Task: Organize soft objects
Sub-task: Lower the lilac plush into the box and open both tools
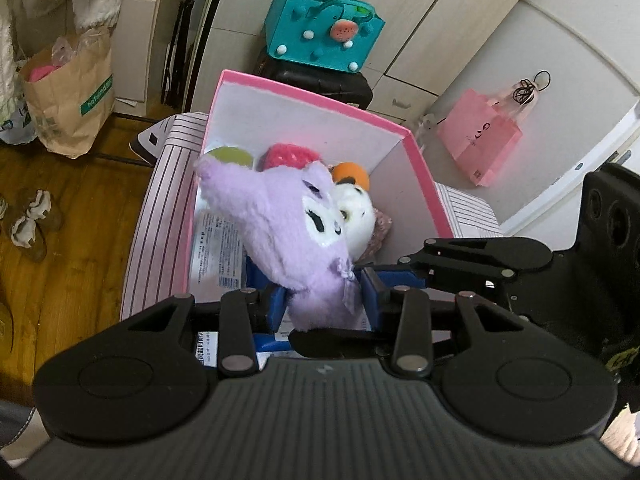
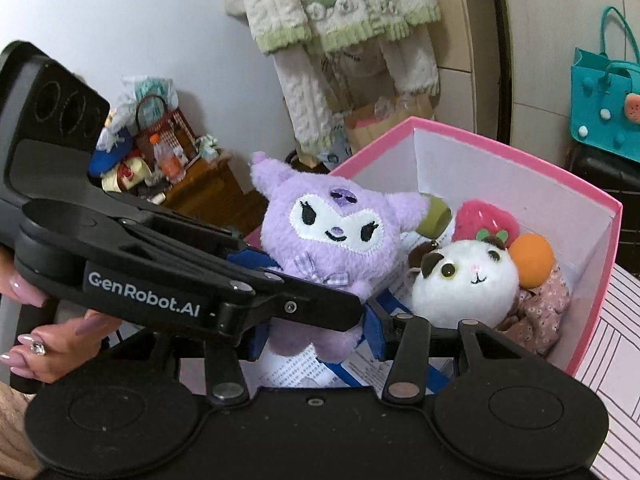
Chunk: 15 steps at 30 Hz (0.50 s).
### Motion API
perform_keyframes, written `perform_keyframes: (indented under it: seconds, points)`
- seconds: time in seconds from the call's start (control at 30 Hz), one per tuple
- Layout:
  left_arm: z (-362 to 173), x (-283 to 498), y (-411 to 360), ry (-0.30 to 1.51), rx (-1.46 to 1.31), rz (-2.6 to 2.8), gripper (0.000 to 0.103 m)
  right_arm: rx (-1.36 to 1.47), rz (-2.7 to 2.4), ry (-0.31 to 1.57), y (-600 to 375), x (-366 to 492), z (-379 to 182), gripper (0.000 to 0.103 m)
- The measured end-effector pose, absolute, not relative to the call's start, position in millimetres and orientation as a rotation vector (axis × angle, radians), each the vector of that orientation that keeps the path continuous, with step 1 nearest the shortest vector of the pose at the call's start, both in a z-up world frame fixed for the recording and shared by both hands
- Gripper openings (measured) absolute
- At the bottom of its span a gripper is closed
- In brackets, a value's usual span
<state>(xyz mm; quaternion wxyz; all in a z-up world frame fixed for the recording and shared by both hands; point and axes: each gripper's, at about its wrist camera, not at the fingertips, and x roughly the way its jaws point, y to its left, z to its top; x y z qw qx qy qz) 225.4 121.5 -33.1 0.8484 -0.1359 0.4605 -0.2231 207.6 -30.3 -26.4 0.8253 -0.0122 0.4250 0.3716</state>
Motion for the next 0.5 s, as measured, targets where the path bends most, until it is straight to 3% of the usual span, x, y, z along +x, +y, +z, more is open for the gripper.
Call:
perform_keyframes:
  seconds: [0.5]
  points:
    - [-14, 194, 116, 0.821, -0.168, -0.361, 0.042, -0.129, 0.733, 0.899, -35, 194, -26, 0.062]
